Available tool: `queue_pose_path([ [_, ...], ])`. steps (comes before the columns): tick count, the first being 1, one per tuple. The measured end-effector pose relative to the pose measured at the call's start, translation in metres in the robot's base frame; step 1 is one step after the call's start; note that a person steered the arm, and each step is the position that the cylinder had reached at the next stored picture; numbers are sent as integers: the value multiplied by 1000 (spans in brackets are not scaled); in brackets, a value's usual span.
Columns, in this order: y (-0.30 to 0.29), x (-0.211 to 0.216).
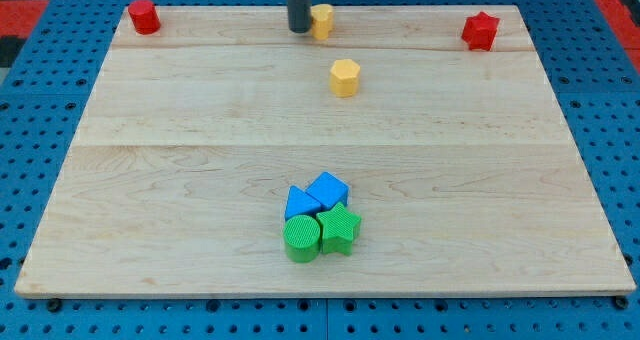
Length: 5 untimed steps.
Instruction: Move your arm to the bottom center
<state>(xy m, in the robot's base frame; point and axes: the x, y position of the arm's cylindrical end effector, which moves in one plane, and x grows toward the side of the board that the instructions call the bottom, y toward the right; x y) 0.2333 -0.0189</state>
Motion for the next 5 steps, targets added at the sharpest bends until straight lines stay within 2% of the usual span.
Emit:
queue_pose_path([
  [2,1,-5],
  [3,-10,27],
  [5,-68,173],
])
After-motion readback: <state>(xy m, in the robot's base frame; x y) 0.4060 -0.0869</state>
